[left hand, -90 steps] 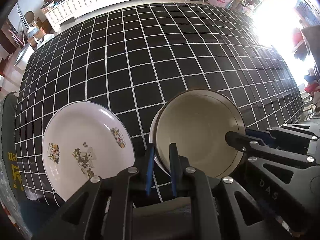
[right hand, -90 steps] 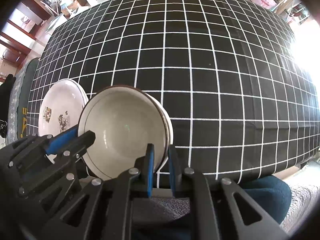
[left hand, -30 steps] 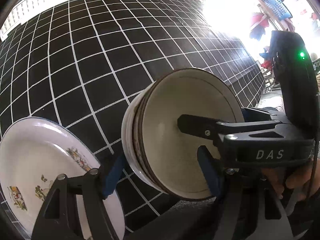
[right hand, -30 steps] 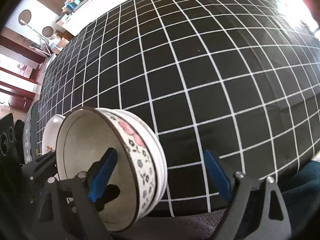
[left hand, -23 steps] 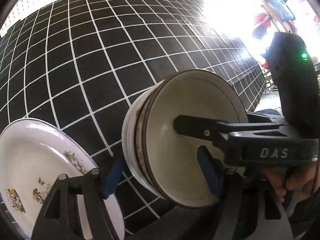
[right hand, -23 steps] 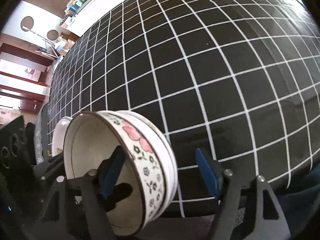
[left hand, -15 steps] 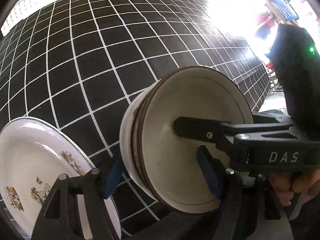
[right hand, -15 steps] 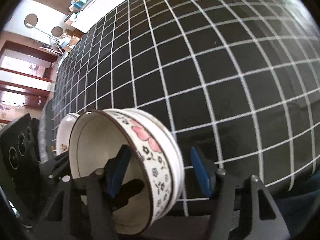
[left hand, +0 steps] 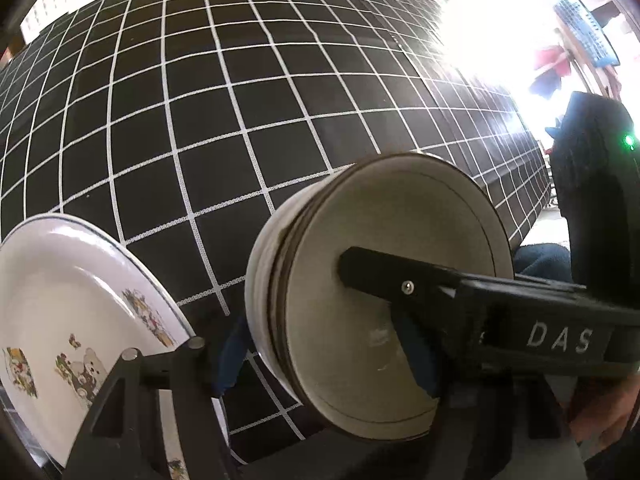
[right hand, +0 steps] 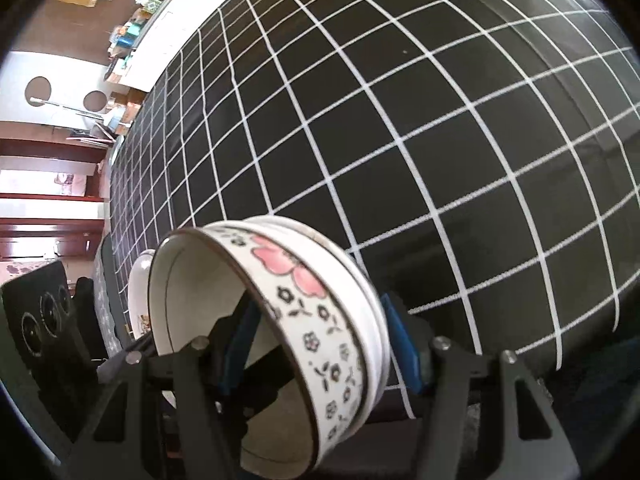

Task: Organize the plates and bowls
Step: 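Carry the bowl stack with both grippers over the plate stack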

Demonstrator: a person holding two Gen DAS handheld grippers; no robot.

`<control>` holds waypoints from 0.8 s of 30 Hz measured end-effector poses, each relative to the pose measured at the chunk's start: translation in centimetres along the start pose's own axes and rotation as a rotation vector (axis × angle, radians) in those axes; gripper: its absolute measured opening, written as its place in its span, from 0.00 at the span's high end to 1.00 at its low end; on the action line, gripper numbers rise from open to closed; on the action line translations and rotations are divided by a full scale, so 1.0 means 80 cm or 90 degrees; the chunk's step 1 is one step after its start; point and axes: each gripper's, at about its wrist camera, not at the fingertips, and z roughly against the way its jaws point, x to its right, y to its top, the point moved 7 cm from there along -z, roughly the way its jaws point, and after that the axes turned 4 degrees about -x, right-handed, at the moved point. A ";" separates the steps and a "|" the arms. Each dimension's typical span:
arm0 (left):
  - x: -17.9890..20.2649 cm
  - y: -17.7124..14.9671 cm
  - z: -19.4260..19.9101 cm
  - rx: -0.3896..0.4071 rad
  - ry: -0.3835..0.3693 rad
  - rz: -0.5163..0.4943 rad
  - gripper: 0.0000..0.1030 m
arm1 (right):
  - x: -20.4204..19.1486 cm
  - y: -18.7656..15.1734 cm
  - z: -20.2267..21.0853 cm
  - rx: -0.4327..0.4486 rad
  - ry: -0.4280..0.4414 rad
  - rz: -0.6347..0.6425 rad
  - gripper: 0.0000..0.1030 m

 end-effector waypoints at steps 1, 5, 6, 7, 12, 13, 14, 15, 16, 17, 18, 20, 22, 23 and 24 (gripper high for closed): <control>0.000 -0.001 0.000 -0.001 0.000 0.002 0.36 | 0.001 -0.001 0.002 -0.002 -0.006 -0.001 0.36; 0.006 -0.005 0.000 -0.003 0.002 0.004 0.36 | -0.004 -0.003 0.002 -0.010 -0.012 -0.013 0.36; 0.009 -0.006 -0.001 -0.004 0.000 0.010 0.36 | -0.008 -0.004 0.001 -0.009 -0.015 -0.012 0.36; 0.010 -0.008 0.000 -0.004 0.000 0.013 0.36 | -0.011 -0.006 0.002 -0.008 -0.017 -0.014 0.36; 0.019 -0.013 0.021 0.016 0.002 0.009 0.36 | -0.035 -0.009 0.014 0.006 -0.027 -0.001 0.37; 0.019 -0.013 0.026 0.020 0.002 0.009 0.36 | -0.041 -0.010 0.020 0.010 -0.029 0.006 0.37; 0.019 -0.013 0.032 0.025 0.003 0.010 0.36 | -0.046 -0.011 0.022 0.013 -0.029 0.010 0.37; 0.019 -0.013 0.038 0.030 0.004 0.012 0.36 | -0.053 -0.012 0.026 0.014 -0.029 0.014 0.37; 0.017 -0.014 0.046 0.036 0.007 0.015 0.36 | -0.061 -0.013 0.028 0.013 -0.029 0.020 0.37; 0.015 -0.015 0.053 0.040 0.009 0.020 0.36 | -0.069 -0.013 0.029 0.014 -0.028 0.026 0.37; 0.012 -0.016 0.063 0.046 0.014 0.026 0.36 | -0.077 -0.013 0.031 0.016 -0.030 0.034 0.37; 0.004 -0.017 0.081 0.057 0.017 0.038 0.36 | -0.099 -0.015 0.034 0.024 -0.035 0.058 0.37; -0.006 -0.019 0.096 0.066 0.023 0.049 0.36 | -0.120 -0.016 0.033 0.025 -0.032 0.080 0.37; -0.012 -0.020 0.101 0.070 0.027 0.054 0.36 | -0.128 -0.016 0.032 0.024 -0.029 0.087 0.37; -0.020 -0.023 0.111 0.076 0.034 0.062 0.36 | -0.136 -0.017 0.030 0.021 -0.027 0.093 0.37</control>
